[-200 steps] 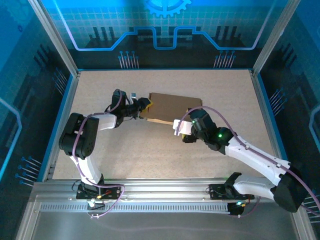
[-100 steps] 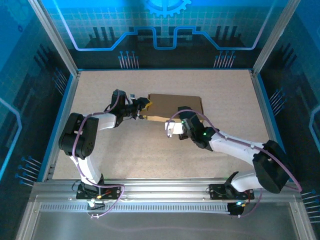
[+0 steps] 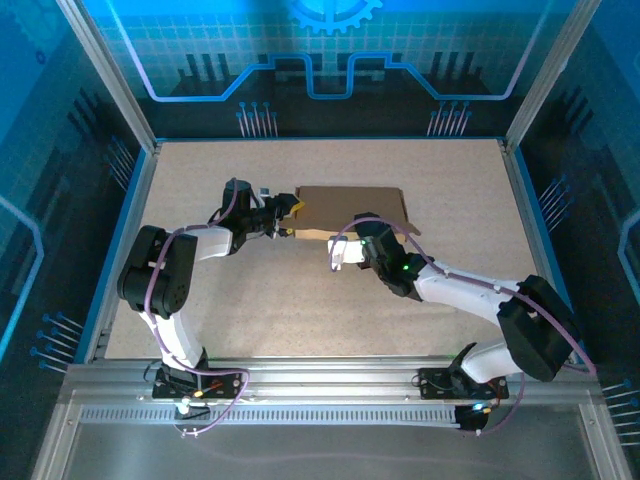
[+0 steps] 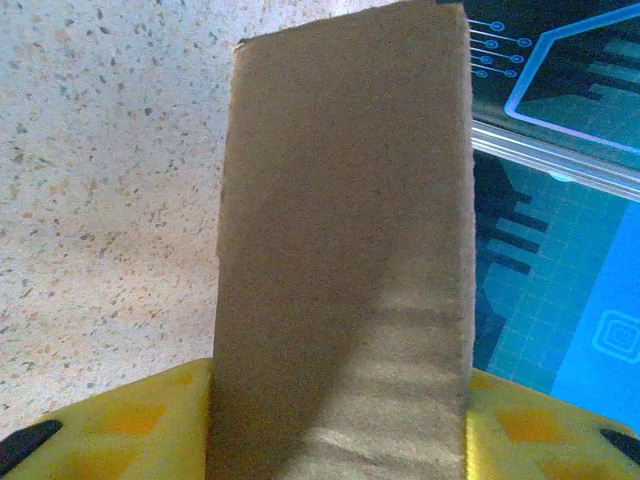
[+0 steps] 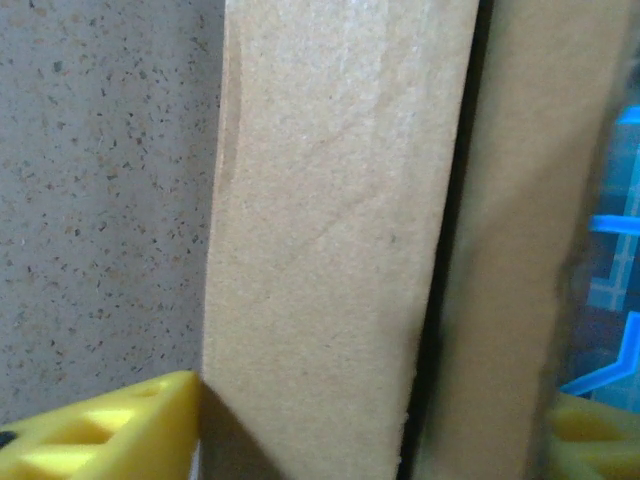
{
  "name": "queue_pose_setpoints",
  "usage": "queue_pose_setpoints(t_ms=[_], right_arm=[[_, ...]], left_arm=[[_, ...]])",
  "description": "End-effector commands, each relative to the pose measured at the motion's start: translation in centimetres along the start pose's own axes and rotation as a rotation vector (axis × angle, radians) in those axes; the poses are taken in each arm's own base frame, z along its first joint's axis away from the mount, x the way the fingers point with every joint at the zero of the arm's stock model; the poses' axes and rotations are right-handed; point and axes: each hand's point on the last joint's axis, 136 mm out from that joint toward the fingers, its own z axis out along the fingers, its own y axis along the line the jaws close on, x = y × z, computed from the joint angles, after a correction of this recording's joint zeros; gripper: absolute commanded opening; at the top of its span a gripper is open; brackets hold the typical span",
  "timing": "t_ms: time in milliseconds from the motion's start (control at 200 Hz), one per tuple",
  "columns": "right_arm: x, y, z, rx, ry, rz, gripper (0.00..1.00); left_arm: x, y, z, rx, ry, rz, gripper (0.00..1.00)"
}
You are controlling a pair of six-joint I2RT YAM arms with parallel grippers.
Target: Fold the paper box
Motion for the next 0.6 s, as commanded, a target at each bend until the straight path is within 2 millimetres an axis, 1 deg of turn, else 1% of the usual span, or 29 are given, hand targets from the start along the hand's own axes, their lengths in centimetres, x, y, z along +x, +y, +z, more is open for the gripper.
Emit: queue_pose_setpoints(t_ms=[0, 125, 200, 340, 495, 570, 595], right_arm=[[-0.1, -0.3, 0.2, 0.001, 0.007, 0.010, 0.59], [-0.1, -0.3, 0.2, -0.007, 0.005, 0.019, 0.59], [0.0, -0.4, 0.2, -0.010, 0.009, 0.025, 0.59], [0.4, -0.8, 0.1, -0.021, 0.010, 0.048, 0.58], [1.2, -1.2, 0.1, -0.036, 0.014, 0.080, 0.57], [1.7, -1.2, 0.1, -0.053, 0.017, 0.093, 0.56], [1.9, -1.3, 0.0, -0.057, 0.017, 0.099, 0.56]], left_arm=[[-0.3, -0.8, 0.0, 0.023, 0.006, -0.030, 0.43], [-0.4, -0.9, 0.0, 0.027, 0.002, -0.031, 0.43], [-0.5, -1.0, -0.1, 0.030, -0.004, -0.025, 0.46], [-0.4, -1.3, -0.4, 0.034, -0.018, -0.003, 0.61], [-0.3, -1.4, -1.1, 0.006, -0.046, 0.036, 0.72], [-0.4, -1.5, -1.8, -0.001, -0.076, 0.059, 0.76], [-0.5, -1.6, -2.0, -0.002, -0.087, 0.070, 0.80]])
